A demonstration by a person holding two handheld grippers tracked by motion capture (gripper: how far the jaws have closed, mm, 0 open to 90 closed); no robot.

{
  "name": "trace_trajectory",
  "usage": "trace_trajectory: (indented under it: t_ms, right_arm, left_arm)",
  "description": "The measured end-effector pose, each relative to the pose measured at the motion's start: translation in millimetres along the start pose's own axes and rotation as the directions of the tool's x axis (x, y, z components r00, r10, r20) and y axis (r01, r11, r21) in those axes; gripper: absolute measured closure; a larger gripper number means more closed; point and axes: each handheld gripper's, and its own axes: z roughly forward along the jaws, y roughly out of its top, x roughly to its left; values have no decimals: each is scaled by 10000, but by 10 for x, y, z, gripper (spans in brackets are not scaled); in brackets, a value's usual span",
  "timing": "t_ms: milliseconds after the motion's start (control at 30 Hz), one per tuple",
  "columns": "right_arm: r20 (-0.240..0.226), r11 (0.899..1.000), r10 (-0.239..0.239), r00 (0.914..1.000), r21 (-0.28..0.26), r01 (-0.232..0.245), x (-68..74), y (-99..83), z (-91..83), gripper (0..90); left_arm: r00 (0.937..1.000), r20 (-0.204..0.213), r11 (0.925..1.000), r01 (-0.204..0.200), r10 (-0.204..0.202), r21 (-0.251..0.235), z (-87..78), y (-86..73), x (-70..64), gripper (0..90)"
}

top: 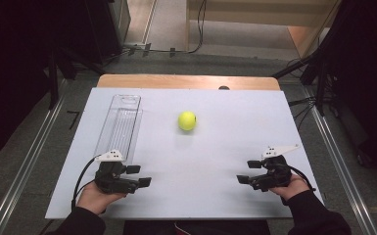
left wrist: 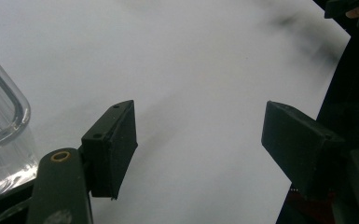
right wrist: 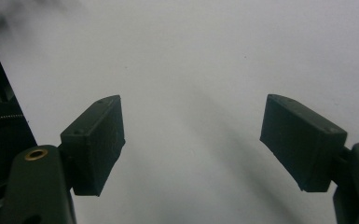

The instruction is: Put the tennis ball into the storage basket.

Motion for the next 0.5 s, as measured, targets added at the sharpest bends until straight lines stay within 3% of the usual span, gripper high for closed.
trace_trajectory:
  t_ms: [500]
  right_arm:
    - [151,9993,-194,9997,316,189,48,-11,36,197]
  left_arm:
    - [9984,-529,9998,-203,205,39,38,26,-35,245]
